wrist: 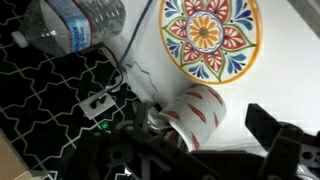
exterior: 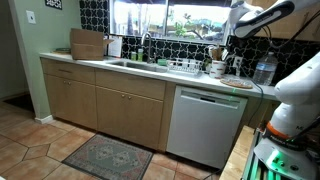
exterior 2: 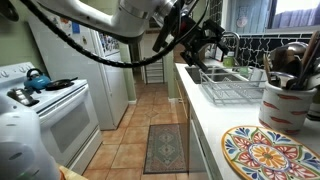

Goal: Remove one silver ladle from the holder and put it on the counter

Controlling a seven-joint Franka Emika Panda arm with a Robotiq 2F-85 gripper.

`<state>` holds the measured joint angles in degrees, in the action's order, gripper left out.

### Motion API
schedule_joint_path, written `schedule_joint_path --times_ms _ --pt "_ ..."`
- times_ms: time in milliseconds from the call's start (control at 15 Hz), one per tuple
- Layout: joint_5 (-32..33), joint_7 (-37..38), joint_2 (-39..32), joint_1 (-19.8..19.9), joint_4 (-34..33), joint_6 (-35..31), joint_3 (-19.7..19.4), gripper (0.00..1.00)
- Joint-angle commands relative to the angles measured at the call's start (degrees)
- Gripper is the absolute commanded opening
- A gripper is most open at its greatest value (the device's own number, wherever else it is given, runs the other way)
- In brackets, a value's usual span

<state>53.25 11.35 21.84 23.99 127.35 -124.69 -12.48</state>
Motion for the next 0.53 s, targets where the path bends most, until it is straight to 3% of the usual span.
schedule_joint_path --times_ms 0,67,133,267,467 --pt "13.9 10.5 -6.6 1.2 -2.3 0.1 -0.5 1.0" --pt "17.8 13.8 -8.0 1.1 -3.0 1.1 -0.9 1.0" --pt "12.6 9.0 -4.5 -1.4 -1.3 0.8 -2.3 1.0" --pt "16.4 12.5 -7.0 -1.3 -2.0 0.8 -2.8 1.0" --pt "16.9 12.9 -7.9 -1.3 -3.0 0.9 -2.9 1.0"
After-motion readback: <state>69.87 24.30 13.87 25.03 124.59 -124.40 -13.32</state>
